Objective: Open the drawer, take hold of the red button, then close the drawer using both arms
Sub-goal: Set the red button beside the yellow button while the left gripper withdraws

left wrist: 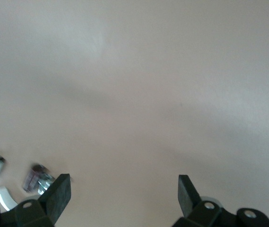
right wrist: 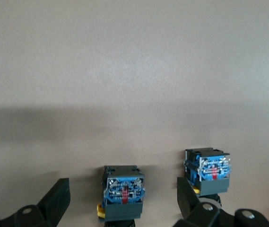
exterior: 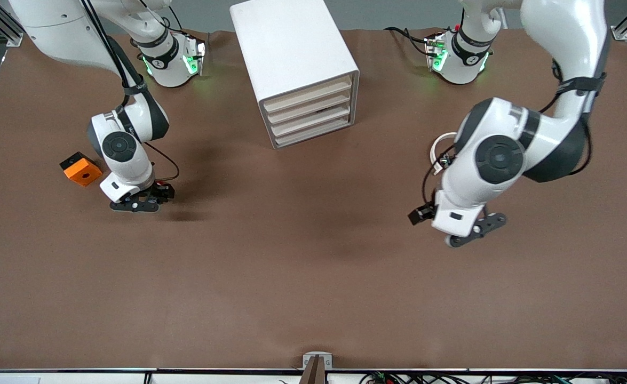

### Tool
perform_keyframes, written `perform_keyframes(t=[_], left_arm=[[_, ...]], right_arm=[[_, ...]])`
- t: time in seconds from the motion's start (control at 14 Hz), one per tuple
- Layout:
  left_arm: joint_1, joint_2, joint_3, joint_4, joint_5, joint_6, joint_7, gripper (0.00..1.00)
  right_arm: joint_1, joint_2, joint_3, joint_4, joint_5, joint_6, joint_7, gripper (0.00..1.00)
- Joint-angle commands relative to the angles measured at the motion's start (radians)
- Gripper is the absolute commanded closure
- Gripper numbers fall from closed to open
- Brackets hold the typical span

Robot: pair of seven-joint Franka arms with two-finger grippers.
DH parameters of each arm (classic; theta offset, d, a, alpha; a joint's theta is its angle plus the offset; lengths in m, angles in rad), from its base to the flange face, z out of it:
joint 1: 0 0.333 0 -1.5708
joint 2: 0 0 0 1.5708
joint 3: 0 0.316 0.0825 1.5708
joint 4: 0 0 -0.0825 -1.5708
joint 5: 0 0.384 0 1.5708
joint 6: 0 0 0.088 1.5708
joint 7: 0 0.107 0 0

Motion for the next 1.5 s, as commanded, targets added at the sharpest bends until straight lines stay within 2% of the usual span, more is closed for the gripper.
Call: perform_keyframes(t=[0.0,0.14,0.29,0.36,0.5,0.57,0.64,0.71,0.86,1.07,1.29,1.43], left_arm=[[0.067,-0.086,-0.011,-0.018,0.017,-0.029,0.15,0.0],[0.134,-0.126,-0.012,-0.017,0.006,-0.064,0.291,0.0],[0.185,-0.163,-0.015,-0.013,0.001,-0.123,0.406,0.0],[0.202,-0.183,-0.015,-0.013,0.0,-0.127,0.449,0.0],[0.214,-0.218,-0.008,-0.016,0.0,-0.129,0.518,0.0],[0.205,-0.252,0.012,-0.024,0.0,-0.129,0.558,0.0],[0.166,-0.287,0.07,-0.04,-0.003,-0.135,0.603,0.0],[0.121,-0.321,0.145,-0.056,-0.034,-0.137,0.661,0.0],[0.086,-0.388,0.249,-0.096,-0.119,-0.167,0.782,0.0],[0.072,-0.509,0.271,-0.183,-0.164,-0.219,0.801,0.0],[0.018,-0.603,0.285,-0.267,-0.164,-0.215,0.79,0.0],[-0.008,-0.64,0.31,-0.295,-0.166,-0.215,0.79,0.0]], right_arm=[[-0.006,-0.063,0.017,0.027,-0.027,-0.104,-0.001,0.0],[-0.003,-0.096,0.037,0.057,-0.021,-0.225,-0.015,0.0],[-0.006,-0.126,0.06,0.058,0.016,-0.244,-0.039,0.0],[-0.004,-0.136,0.062,0.072,0.069,-0.271,-0.09,0.0],[-0.004,-0.143,0.06,0.176,0.225,-0.444,-0.208,0.0],[-0.006,-0.145,0.06,0.251,0.294,-0.564,-0.263,0.0],[-0.011,-0.148,0.059,0.321,0.33,-0.671,-0.307,0.0],[-0.014,-0.162,0.057,0.375,0.336,-0.762,-0.331,0.0],[-0.014,-0.179,0.057,0.46,0.342,-0.908,-0.364,0.0],[-0.029,-0.192,0.05,0.57,0.369,-1.066,-0.43,0.0],[-0.096,-0.223,0.051,0.621,0.465,-1.103,-0.49,0.0],[-0.107,-0.225,0.05,0.693,0.47,-1.134,-0.501,0.0]])
